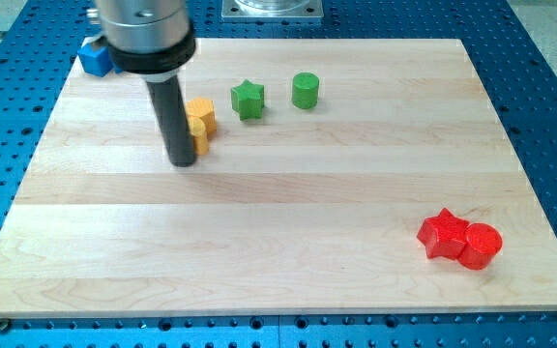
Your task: Slightly push the heart to the right
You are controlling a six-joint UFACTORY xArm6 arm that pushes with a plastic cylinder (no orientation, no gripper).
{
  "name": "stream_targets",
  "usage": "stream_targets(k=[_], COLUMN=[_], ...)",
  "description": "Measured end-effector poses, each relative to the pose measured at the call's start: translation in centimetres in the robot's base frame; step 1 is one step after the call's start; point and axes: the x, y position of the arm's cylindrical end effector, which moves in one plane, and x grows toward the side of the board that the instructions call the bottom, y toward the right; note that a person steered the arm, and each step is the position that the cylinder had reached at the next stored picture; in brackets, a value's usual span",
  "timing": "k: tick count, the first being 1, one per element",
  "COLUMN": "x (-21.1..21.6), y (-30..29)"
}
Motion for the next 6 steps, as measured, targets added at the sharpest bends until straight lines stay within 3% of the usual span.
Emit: stream_targets(k=[2,3,4,6], x=[-0.9,-4.1,-4.6,-2.1], y=[-8.1,-4.9,-3.8,-1.0])
